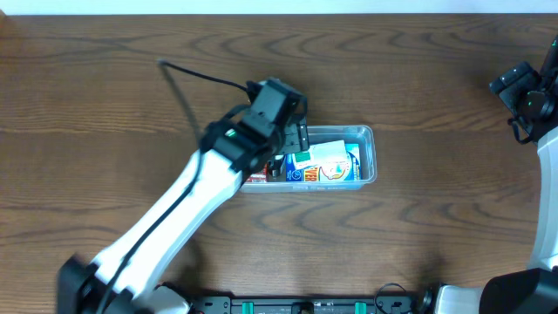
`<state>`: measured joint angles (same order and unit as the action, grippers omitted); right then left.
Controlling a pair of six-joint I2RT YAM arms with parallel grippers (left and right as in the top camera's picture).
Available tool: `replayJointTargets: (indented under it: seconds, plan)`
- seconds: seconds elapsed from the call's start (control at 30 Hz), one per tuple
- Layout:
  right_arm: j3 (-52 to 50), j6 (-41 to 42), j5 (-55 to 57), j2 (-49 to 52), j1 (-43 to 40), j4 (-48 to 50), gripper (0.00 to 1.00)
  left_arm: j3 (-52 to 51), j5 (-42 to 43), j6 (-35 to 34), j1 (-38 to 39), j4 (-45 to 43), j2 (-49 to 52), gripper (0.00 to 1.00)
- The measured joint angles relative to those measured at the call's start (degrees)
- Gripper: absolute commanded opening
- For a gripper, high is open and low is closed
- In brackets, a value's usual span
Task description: Pack container
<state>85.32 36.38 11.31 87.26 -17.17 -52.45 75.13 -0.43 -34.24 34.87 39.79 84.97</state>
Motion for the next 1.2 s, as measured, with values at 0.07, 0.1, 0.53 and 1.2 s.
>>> replayJointTargets:
  seconds: [0.07, 0.1, 0.53, 1.2]
  plan:
    - [0.0, 0.0, 0.0, 0.0, 0.0, 0.0, 0.99, 0.2, 0.1, 1.4, -0.1, 0.2, -3.3, 0.98]
    - [0.0, 0.0, 0.0, 0.0, 0.0, 0.0, 0.99, 0.3, 0.0, 2.1, -0.2, 0.2, -5.2, 0.98]
    - [0.0, 0.0, 0.0, 0.0, 0.0, 0.0, 0.99, 0.7, -5.9, 10.8, -0.3, 11.9, -21.2, 0.98]
    - [0.0, 0.0, 0.0, 0.0, 0.0, 0.0, 0.99, -24.5, -17.6, 18.3, -22.6, -1.0, -45.9, 0.98]
